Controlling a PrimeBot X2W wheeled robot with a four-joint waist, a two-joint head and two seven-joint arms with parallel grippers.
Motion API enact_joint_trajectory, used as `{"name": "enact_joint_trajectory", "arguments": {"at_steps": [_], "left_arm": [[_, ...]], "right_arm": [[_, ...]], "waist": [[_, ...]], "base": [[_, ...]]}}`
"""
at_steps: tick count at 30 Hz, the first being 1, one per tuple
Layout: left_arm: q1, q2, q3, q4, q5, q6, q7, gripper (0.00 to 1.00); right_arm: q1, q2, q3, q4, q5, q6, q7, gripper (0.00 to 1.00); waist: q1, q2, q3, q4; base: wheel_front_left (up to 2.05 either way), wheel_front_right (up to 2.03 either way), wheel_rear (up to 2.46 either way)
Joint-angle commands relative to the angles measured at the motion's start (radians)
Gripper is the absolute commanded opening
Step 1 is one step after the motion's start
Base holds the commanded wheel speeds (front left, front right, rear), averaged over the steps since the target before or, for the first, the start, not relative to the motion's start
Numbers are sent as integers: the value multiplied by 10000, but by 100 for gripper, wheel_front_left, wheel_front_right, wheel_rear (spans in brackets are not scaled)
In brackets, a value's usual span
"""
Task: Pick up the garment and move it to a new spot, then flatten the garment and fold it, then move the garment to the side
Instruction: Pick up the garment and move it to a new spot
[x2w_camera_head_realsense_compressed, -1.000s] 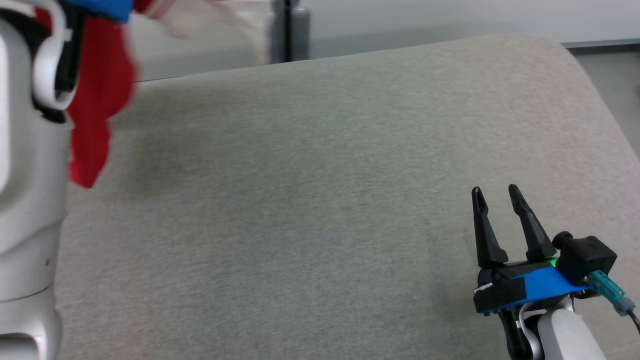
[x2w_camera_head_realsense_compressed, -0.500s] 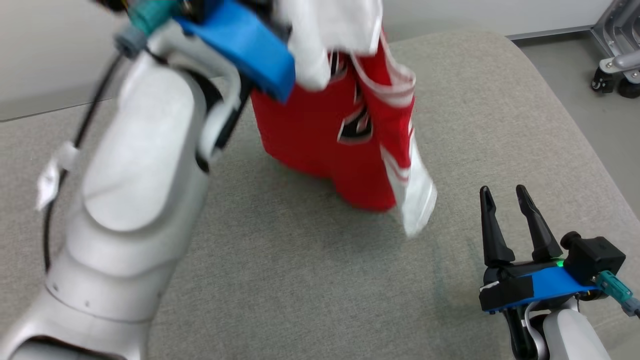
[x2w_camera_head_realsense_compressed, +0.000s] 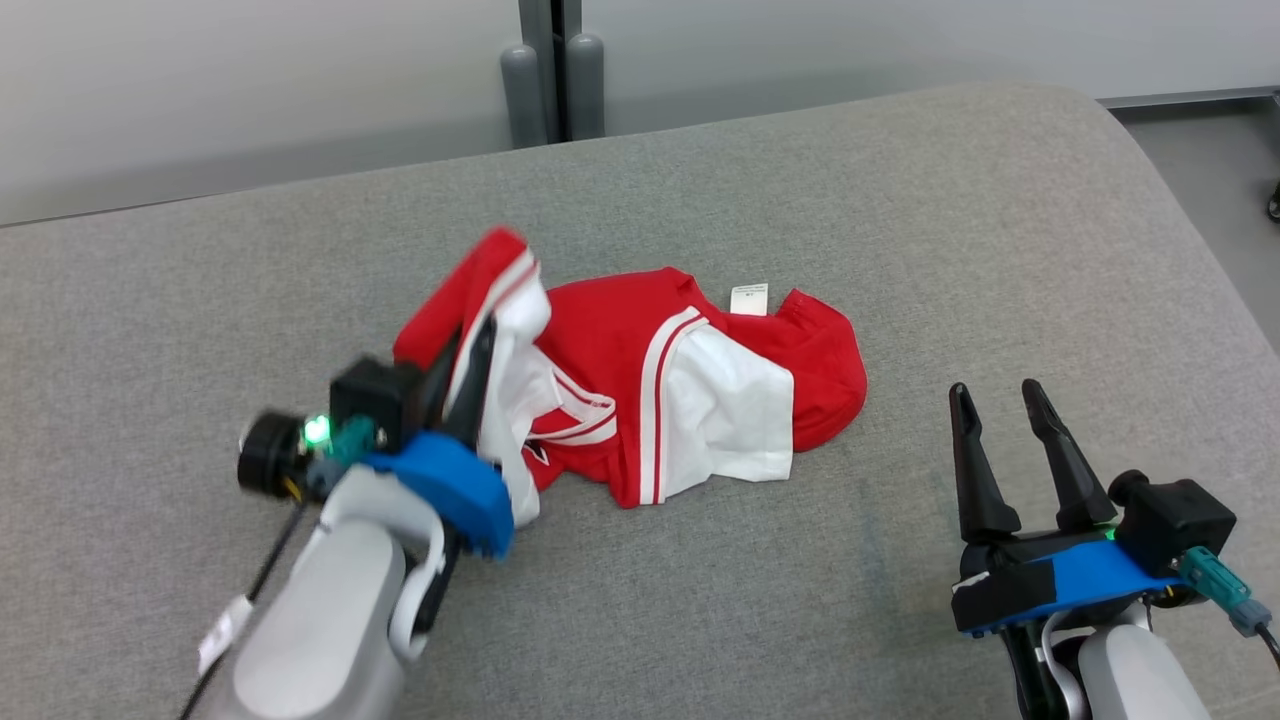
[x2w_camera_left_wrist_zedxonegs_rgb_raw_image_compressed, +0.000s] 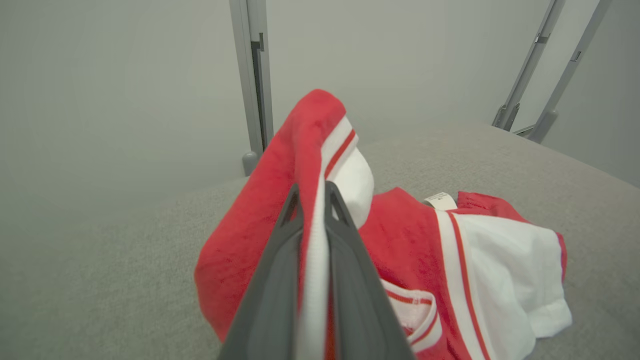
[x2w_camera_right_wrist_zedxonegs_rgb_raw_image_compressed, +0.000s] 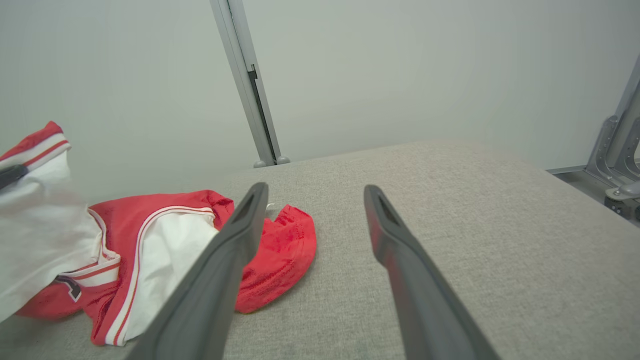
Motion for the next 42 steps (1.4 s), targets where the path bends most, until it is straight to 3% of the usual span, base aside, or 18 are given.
{"name": "enact_joint_trajectory", "arguments": {"at_steps": [1,7,13,20,27,32,42], "left_arm": [[433,56,-32,203,-7,88,-167,100],[1063,43,182,537,-135,343,-1044,100],[1402,267,763,-56,-95,661,-1475,100],[2681,616,2051,-1860,328,1157,-1519,100],[4277,582,3294,-3382,993,1571,-1519,100],[5316,328,3851,-3867,1302,1554,-1522,100],[6149,-264,4381,-3598,1706,1026,-1523,100]], "right_arm": [[26,-46,35,42,-7,5,-38,100],[240,-44,149,136,-46,5,-37,100],[468,-43,67,219,-168,5,-38,100],[736,-43,-23,284,-262,5,-38,100],[958,-46,5,374,-292,5,-38,100],[1143,-47,13,448,-332,5,-38,100],[1461,-47,-101,785,-533,5,-38,100]], "waist": [[0,1,-15,48],[0,1,-268,218],[0,1,-668,615],[0,1,-1070,1171],[0,1,-1384,1620],[0,1,-1594,1816],[0,1,-1774,2043]], "base": [[0,0,0],[0,0,0],[0,0,0],[0,0,0],[0,0,0],[0,0,0],[0,0,0]]}}
